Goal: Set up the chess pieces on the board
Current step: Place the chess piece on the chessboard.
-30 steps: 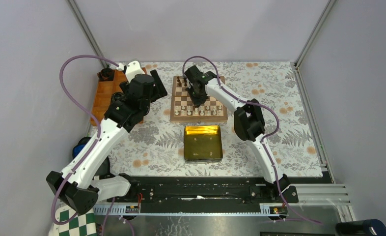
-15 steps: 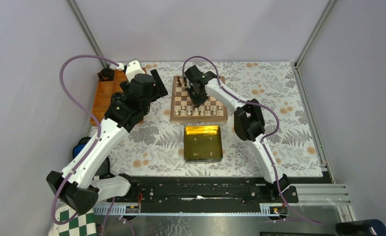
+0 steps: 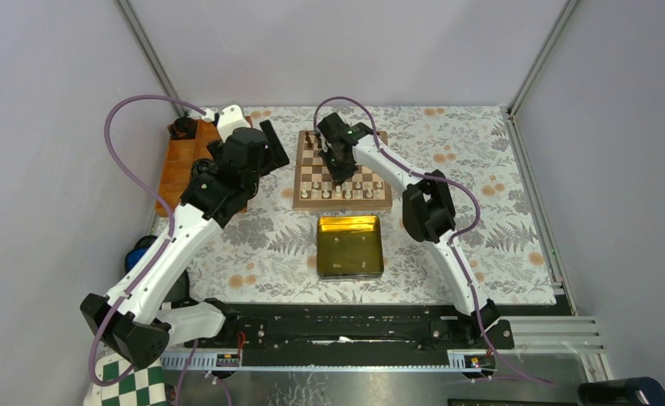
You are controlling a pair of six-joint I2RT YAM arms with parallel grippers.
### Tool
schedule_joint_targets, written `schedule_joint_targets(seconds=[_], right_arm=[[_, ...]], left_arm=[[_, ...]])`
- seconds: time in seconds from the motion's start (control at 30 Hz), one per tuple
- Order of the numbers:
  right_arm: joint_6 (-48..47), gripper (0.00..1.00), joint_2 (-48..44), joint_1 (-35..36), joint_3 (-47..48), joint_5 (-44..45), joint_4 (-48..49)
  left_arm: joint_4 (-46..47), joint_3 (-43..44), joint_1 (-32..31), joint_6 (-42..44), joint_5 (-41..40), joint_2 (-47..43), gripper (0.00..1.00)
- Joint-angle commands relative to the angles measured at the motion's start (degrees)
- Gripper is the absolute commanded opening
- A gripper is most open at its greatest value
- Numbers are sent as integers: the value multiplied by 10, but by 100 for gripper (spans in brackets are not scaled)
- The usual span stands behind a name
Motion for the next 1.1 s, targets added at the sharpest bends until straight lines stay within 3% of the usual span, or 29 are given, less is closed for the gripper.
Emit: schedule_joint_targets(seconds=[0.0, 1.07], right_arm=[[-2, 23, 2, -2, 26, -4, 4], [-6, 24, -23, -4, 27, -1, 8]], left_arm=[[32, -3, -4, 10, -5, 1, 99], [33, 6, -4, 8, 2, 7, 99]])
